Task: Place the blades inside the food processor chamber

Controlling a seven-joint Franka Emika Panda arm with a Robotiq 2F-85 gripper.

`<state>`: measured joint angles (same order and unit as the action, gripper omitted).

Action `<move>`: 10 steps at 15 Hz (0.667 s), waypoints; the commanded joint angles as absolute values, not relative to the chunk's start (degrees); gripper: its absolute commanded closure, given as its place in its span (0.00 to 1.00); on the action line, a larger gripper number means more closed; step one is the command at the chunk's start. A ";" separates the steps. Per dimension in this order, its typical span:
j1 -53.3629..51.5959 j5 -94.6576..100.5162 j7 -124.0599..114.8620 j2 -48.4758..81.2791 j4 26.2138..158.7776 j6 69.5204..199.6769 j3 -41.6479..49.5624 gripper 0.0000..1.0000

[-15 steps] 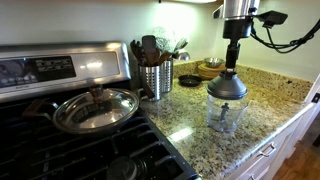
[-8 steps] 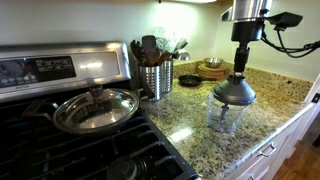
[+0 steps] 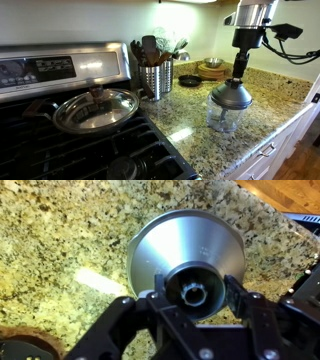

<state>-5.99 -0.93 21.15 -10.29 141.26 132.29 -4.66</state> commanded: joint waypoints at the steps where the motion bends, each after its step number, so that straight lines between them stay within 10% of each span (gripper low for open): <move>1: -6.30 -1.14 20.93 -11.95 143.07 134.27 -3.92 0.65; 10: -6.36 -0.71 21.01 -10.61 141.28 133.49 -4.07 0.65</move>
<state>-5.99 -0.93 21.16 -10.27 141.27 132.59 -4.66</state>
